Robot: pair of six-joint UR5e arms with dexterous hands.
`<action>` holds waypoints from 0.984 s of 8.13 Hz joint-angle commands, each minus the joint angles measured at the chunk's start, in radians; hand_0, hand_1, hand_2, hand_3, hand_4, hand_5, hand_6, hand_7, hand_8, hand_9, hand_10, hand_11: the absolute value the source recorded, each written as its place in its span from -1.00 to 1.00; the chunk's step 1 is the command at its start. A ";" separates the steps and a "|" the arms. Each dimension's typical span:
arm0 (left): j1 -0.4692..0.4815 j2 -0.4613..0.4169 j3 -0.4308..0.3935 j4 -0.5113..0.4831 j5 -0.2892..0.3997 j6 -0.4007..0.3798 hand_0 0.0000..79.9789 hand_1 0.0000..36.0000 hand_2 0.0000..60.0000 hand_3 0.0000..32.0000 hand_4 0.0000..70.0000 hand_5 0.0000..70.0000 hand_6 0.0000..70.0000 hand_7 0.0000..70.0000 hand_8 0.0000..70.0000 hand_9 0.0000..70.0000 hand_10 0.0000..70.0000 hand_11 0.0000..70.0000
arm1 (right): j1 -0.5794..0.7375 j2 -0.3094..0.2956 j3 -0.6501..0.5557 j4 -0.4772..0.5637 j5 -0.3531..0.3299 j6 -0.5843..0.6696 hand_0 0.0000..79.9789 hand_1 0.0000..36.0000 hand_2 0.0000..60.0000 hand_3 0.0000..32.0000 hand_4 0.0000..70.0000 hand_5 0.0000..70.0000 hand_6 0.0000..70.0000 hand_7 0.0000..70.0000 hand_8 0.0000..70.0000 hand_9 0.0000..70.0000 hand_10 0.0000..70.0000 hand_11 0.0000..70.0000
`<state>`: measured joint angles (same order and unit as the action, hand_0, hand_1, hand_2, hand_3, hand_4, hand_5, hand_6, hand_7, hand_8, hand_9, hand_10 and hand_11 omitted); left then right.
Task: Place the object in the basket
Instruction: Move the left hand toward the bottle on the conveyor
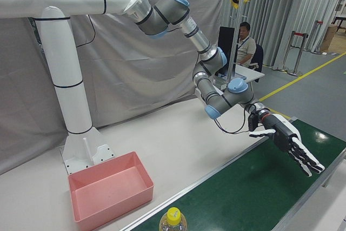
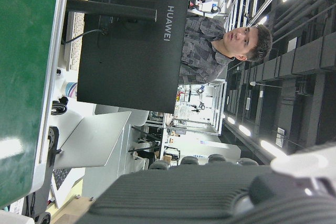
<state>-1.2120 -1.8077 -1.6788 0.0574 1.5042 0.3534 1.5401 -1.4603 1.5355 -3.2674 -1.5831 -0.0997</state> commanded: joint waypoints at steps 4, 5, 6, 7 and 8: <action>0.038 -0.173 0.014 0.079 -0.006 0.047 0.27 -0.48 -1.00 -1.00 -0.87 -0.96 -1.00 -1.00 -1.00 -1.00 -0.84 -0.72 | 0.000 0.000 0.000 0.000 0.000 0.000 -1.00 -1.00 -1.00 -1.00 -1.00 -1.00 -1.00 -1.00 -1.00 -1.00 -1.00 -1.00; 0.057 -0.182 0.014 0.094 -0.006 0.062 0.25 -0.49 -1.00 -1.00 -0.88 -0.96 -1.00 -1.00 -1.00 -1.00 -0.85 -0.73 | 0.000 0.000 0.000 0.000 0.000 0.000 -1.00 -1.00 -1.00 -1.00 -1.00 -1.00 -1.00 -1.00 -1.00 -1.00 -1.00 -1.00; 0.087 -0.183 0.021 0.099 -0.009 0.076 0.24 -0.52 -1.00 -1.00 -0.89 -0.99 -1.00 -1.00 -1.00 -1.00 -0.84 -0.72 | 0.000 0.000 -0.001 0.000 0.000 0.000 -1.00 -1.00 -1.00 -1.00 -1.00 -1.00 -1.00 -1.00 -1.00 -1.00 -1.00 -1.00; 0.091 -0.183 0.027 0.099 -0.010 0.076 0.23 -0.52 -1.00 -1.00 -0.89 -0.99 -1.00 -1.00 -1.00 -1.00 -0.84 -0.71 | 0.000 0.000 0.000 0.000 0.000 0.000 -1.00 -1.00 -1.00 -1.00 -1.00 -1.00 -1.00 -1.00 -1.00 -1.00 -1.00 -1.00; 0.089 -0.182 0.031 0.098 -0.009 0.072 0.22 -0.53 -1.00 -1.00 -0.90 -0.99 -1.00 -1.00 -1.00 -1.00 -0.83 -0.71 | 0.000 0.000 -0.001 0.000 0.000 0.000 -1.00 -1.00 -1.00 -1.00 -1.00 -1.00 -1.00 -1.00 -1.00 -1.00 -1.00 -1.00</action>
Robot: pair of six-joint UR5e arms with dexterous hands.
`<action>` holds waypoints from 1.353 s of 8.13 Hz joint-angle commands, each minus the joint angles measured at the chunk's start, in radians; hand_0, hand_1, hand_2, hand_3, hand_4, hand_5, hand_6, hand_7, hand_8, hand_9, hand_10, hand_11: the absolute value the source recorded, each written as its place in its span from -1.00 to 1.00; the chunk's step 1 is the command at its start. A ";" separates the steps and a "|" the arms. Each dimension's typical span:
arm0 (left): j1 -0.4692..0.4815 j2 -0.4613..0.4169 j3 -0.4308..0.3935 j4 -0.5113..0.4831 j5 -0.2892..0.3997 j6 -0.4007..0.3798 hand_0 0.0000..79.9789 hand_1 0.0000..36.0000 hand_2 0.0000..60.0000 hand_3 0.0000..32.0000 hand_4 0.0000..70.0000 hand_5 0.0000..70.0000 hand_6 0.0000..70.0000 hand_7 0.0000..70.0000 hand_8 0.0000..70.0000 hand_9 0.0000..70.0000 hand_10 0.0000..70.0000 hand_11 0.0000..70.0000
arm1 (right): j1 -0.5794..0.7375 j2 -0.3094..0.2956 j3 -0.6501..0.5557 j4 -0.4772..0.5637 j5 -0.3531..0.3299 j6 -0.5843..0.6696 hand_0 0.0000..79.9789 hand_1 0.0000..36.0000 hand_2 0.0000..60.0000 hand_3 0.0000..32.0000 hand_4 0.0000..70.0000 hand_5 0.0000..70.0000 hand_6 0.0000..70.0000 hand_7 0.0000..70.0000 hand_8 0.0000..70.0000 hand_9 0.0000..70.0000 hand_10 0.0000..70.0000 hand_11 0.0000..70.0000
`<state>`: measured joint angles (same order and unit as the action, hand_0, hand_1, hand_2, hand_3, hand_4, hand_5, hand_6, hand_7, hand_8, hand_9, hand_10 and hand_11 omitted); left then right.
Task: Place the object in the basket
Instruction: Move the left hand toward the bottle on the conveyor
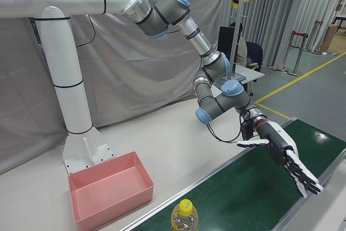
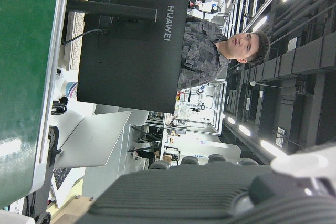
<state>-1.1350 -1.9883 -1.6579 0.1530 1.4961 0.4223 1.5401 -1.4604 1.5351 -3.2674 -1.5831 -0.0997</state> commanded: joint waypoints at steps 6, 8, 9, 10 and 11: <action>-0.008 0.025 0.015 -0.041 -0.019 0.012 0.28 -0.45 -1.00 -1.00 -0.88 -1.00 -1.00 -1.00 -1.00 -1.00 -0.86 -0.75 | 0.000 0.000 -0.001 0.000 0.000 0.000 -1.00 -1.00 -1.00 -1.00 -1.00 -1.00 -1.00 -1.00 -1.00 -1.00 -1.00 -1.00; 0.003 0.016 0.013 -0.044 -0.017 0.016 0.29 -0.43 -1.00 -1.00 -0.90 -1.00 -1.00 -1.00 -1.00 -1.00 -0.88 -0.77 | 0.000 0.000 -0.001 0.000 0.000 0.000 -1.00 -1.00 -1.00 -1.00 -1.00 -1.00 -1.00 -1.00 -1.00 -1.00 -1.00 -1.00; 0.003 0.016 0.007 -0.044 -0.017 0.042 0.34 -0.35 -1.00 -1.00 -0.91 -1.00 -1.00 -1.00 -1.00 -1.00 -0.88 -0.76 | 0.000 0.000 -0.001 0.000 0.000 0.000 -1.00 -1.00 -1.00 -1.00 -1.00 -1.00 -1.00 -1.00 -1.00 -1.00 -1.00 -1.00; 0.006 0.016 0.006 -0.038 -0.016 0.071 0.34 -0.35 -1.00 -1.00 -0.93 -1.00 -1.00 -1.00 -1.00 -1.00 -0.87 -0.75 | 0.000 0.000 -0.001 0.000 0.000 0.000 -1.00 -1.00 -1.00 -1.00 -1.00 -1.00 -1.00 -1.00 -1.00 -1.00 -1.00 -1.00; 0.014 0.013 0.007 -0.032 -0.016 0.104 0.31 -0.37 -1.00 -1.00 -0.95 -1.00 -1.00 -1.00 -1.00 -1.00 -0.87 -0.76 | 0.000 0.000 -0.001 0.000 0.000 0.000 -1.00 -1.00 -1.00 -1.00 -1.00 -1.00 -1.00 -1.00 -1.00 -1.00 -1.00 -1.00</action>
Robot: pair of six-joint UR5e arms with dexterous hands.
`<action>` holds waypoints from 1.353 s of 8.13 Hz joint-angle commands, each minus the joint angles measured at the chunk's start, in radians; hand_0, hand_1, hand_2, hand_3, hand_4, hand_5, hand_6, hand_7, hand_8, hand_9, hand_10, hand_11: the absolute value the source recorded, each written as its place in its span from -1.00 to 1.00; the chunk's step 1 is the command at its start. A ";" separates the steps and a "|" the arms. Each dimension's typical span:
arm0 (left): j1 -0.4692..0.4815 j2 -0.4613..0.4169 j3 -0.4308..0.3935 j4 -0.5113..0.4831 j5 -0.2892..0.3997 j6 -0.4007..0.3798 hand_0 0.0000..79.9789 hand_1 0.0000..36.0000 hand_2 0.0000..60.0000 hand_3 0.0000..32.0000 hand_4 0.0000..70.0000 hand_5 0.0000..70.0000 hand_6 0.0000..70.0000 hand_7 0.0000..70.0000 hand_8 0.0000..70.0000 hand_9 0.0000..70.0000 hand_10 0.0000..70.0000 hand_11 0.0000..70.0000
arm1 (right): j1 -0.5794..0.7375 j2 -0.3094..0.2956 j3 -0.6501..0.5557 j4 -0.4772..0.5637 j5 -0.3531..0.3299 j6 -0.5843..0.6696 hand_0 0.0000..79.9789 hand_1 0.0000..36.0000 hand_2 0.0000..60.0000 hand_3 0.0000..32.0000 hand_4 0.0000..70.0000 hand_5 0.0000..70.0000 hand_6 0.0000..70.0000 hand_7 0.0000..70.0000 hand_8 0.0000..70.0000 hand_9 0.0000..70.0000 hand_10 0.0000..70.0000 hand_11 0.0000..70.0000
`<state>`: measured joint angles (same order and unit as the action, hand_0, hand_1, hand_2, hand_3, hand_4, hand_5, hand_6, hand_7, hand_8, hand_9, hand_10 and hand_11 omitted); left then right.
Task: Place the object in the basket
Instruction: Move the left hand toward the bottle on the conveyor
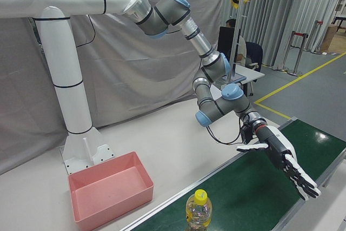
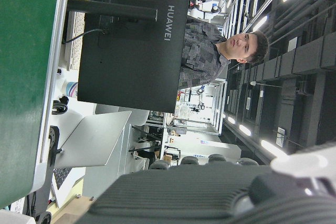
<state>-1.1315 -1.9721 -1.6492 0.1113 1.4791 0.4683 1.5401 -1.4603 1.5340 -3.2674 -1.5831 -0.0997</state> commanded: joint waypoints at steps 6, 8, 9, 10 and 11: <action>0.082 -0.010 0.028 -0.015 -0.008 0.052 0.23 -0.42 -1.00 -1.00 -0.98 -1.00 -1.00 -1.00 -1.00 -1.00 -0.88 -0.77 | 0.000 0.000 0.000 0.000 0.000 0.000 -1.00 -1.00 -1.00 -1.00 -1.00 -1.00 -1.00 -1.00 -1.00 -1.00 -1.00 -1.00; 0.082 -0.045 0.095 -0.083 -0.010 -0.012 0.22 -0.41 -1.00 -1.00 -0.99 -1.00 -1.00 -1.00 -1.00 -1.00 -0.88 -0.77 | 0.000 0.000 0.000 0.000 0.000 0.000 -1.00 -1.00 -1.00 -1.00 -1.00 -1.00 -1.00 -1.00 -1.00 -1.00 -1.00 -1.00; 0.084 -0.051 0.115 -0.105 -0.008 -0.034 0.23 -0.39 -1.00 -1.00 -0.98 -1.00 -1.00 -1.00 -1.00 -1.00 -0.87 -0.76 | 0.000 0.000 0.000 0.000 0.000 0.000 -1.00 -1.00 -1.00 -1.00 -1.00 -1.00 -1.00 -1.00 -1.00 -1.00 -1.00 -1.00; 0.084 -0.051 0.117 -0.110 -0.008 -0.036 0.22 -0.38 -1.00 -1.00 -0.98 -1.00 -1.00 -1.00 -1.00 -1.00 -0.87 -0.76 | 0.000 0.000 0.000 0.000 0.000 0.000 -1.00 -1.00 -1.00 -1.00 -1.00 -1.00 -1.00 -1.00 -1.00 -1.00 -1.00 -1.00; 0.084 -0.053 0.098 -0.085 -0.003 -0.039 0.24 -0.35 -1.00 -1.00 -0.96 -1.00 -1.00 -1.00 -1.00 -1.00 -0.87 -0.77 | 0.000 0.000 0.002 0.000 0.000 0.000 -1.00 -1.00 -1.00 -1.00 -1.00 -1.00 -1.00 -1.00 -1.00 -1.00 -1.00 -1.00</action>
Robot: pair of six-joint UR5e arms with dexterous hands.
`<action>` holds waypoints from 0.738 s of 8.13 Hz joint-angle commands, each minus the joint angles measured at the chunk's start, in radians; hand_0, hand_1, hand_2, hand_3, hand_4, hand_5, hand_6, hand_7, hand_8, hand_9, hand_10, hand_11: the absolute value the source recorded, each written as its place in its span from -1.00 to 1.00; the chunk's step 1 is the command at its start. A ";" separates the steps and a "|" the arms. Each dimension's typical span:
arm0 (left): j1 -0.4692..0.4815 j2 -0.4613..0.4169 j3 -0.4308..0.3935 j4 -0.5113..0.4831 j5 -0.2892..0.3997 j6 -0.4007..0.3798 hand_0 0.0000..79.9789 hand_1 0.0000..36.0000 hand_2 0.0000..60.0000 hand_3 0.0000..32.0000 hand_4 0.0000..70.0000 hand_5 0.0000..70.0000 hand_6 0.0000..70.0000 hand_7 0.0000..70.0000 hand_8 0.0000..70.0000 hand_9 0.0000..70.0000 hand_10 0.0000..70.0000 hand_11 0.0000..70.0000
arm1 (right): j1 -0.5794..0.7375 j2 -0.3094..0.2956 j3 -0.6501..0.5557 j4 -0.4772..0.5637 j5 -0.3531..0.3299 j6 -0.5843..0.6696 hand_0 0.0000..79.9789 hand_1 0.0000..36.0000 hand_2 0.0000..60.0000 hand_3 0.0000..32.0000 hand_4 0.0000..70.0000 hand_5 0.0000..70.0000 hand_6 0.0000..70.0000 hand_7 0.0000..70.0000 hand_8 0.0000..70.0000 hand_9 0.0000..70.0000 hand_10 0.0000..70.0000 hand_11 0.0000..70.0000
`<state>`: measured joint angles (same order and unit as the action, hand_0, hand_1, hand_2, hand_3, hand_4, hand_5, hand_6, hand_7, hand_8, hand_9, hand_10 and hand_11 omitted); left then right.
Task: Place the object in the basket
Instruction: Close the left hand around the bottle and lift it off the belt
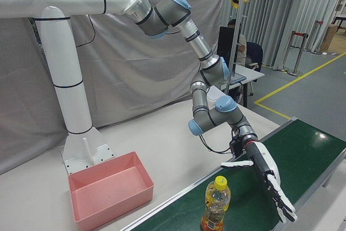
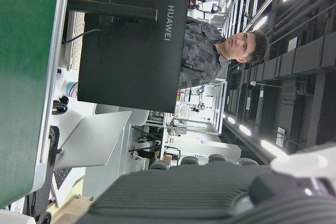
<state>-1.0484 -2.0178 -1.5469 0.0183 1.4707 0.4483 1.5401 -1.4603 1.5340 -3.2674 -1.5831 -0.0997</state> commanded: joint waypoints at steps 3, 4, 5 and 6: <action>0.002 -0.016 -0.027 0.035 0.013 -0.008 0.29 -0.32 -1.00 -1.00 -0.92 -1.00 -1.00 -1.00 -1.00 -1.00 -0.87 -0.75 | 0.000 0.000 0.000 0.000 0.000 0.000 -1.00 -1.00 -1.00 -1.00 -1.00 -1.00 -1.00 -1.00 -1.00 -1.00 -1.00 -1.00; 0.019 -0.018 -0.025 0.037 0.011 -0.003 0.27 -0.33 -1.00 -1.00 -0.93 -1.00 -1.00 -1.00 -1.00 -1.00 -0.87 -0.75 | 0.000 0.000 0.000 0.000 0.000 0.000 -1.00 -1.00 -1.00 -1.00 -1.00 -1.00 -1.00 -1.00 -1.00 -1.00 -1.00 -1.00; 0.051 -0.021 -0.021 0.038 0.008 -0.003 0.27 -0.33 -1.00 -1.00 -0.94 -1.00 -1.00 -1.00 -1.00 -1.00 -0.86 -0.74 | 0.000 0.000 0.000 0.000 0.000 0.000 -1.00 -1.00 -1.00 -1.00 -1.00 -1.00 -1.00 -1.00 -1.00 -1.00 -1.00 -1.00; 0.059 -0.047 -0.022 0.060 0.008 0.000 0.27 -0.32 -1.00 -1.00 -0.94 -1.00 -1.00 -1.00 -1.00 -1.00 -0.87 -0.75 | 0.000 0.000 0.000 0.000 0.000 0.000 -1.00 -1.00 -1.00 -1.00 -1.00 -1.00 -1.00 -1.00 -1.00 -1.00 -1.00 -1.00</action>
<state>-1.0216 -2.0362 -1.5696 0.0544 1.4811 0.4432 1.5401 -1.4603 1.5340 -3.2674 -1.5831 -0.0997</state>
